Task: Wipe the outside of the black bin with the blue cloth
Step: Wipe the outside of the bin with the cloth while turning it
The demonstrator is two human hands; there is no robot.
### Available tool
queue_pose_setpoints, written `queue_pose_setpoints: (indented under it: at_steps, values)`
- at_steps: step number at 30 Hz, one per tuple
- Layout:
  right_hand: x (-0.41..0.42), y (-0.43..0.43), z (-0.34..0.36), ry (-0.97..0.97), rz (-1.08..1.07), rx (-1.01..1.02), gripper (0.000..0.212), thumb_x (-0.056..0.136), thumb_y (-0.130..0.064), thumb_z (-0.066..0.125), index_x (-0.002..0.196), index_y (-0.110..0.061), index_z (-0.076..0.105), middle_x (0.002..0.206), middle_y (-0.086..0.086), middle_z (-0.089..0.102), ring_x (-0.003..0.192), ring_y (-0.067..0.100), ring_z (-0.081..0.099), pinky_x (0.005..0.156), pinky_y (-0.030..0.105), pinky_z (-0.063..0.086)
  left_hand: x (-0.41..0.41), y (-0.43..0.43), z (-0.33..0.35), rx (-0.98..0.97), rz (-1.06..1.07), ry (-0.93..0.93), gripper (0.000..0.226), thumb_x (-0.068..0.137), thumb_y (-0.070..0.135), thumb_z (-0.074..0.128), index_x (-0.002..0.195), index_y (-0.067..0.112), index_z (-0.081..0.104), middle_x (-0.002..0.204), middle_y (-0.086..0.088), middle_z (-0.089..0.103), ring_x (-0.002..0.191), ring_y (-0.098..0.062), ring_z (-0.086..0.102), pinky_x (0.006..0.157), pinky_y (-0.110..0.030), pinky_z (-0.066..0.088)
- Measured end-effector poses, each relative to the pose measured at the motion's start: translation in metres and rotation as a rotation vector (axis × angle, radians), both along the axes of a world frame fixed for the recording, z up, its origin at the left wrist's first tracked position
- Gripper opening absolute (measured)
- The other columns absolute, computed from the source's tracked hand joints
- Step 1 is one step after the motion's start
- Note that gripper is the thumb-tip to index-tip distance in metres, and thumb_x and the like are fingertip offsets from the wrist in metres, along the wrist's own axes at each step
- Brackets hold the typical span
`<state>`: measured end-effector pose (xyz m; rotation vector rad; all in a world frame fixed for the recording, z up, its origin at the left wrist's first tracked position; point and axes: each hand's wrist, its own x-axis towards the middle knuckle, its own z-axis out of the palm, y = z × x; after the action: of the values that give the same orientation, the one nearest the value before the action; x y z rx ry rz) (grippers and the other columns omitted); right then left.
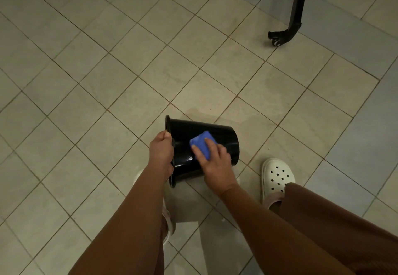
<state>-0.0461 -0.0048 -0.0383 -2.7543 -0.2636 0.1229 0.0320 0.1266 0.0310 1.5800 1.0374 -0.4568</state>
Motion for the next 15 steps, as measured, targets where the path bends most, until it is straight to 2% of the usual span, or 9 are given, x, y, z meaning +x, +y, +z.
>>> queue_pose_setpoints:
  at_steps: [4, 7, 9, 12, 15]
  values:
    - [0.003, -0.040, -0.016, 0.121, -0.210, -0.015, 0.086, 0.057, -0.001, 0.077, 0.135, -0.019, 0.046, 0.136, 0.022, 0.033, 0.108, 0.037, 0.039, 0.083, 0.046, 0.050, 0.001, 0.000, -0.001, 0.027, -0.010, 0.005, 0.028, 0.102, 0.020, 0.037, 0.094, 0.016, 0.063, 0.103, -0.015, 0.061, 0.099, -0.033, 0.060, 0.089, -0.049, 0.054]
    - [0.010, -0.059, -0.020, 0.282, -0.355, -0.029, 0.080, 0.078, -0.005, 0.065, 0.146, -0.023, 0.027, 0.147, 0.019, 0.021, 0.123, 0.036, 0.029, 0.102, 0.044, 0.039, 0.000, -0.001, 0.000, 0.046, -0.017, 0.003, 0.029, 0.102, 0.019, 0.036, 0.089, 0.020, 0.062, 0.098, -0.011, 0.059, 0.099, -0.033, 0.059, 0.091, -0.050, 0.053]
    - [0.011, -0.067, -0.020, 0.351, -0.541, 0.034, 0.076, 0.084, -0.008, 0.058, 0.147, -0.024, 0.020, 0.148, 0.017, 0.018, 0.129, 0.033, 0.023, 0.107, 0.041, 0.031, -0.001, 0.000, -0.001, 0.052, -0.017, 0.008, 0.029, 0.101, 0.019, 0.036, 0.092, 0.020, 0.063, 0.101, -0.012, 0.060, 0.103, -0.034, 0.059, 0.096, -0.055, 0.051]
    - [0.001, -0.061, -0.012, 0.234, -0.716, 0.134, 0.079, 0.084, 0.001, 0.057, 0.148, -0.021, 0.015, 0.149, 0.014, 0.013, 0.132, 0.029, 0.019, 0.110, 0.037, 0.024, 0.002, 0.001, 0.000, 0.050, 0.008, 0.016, 0.027, 0.100, 0.018, 0.036, 0.091, 0.018, 0.062, 0.106, -0.015, 0.061, 0.106, -0.034, 0.059, 0.097, -0.056, 0.049]
    - [-0.019, -0.037, -0.005, 0.144, -0.650, 0.285, 0.073, 0.088, -0.002, 0.053, 0.148, -0.023, 0.018, 0.150, 0.011, 0.013, 0.135, 0.021, 0.017, 0.110, 0.030, 0.016, 0.004, -0.001, 0.001, 0.028, 0.038, 0.022, 0.025, 0.099, 0.016, 0.037, 0.093, 0.017, 0.062, 0.110, -0.016, 0.061, 0.107, -0.034, 0.059, 0.097, -0.056, 0.049]
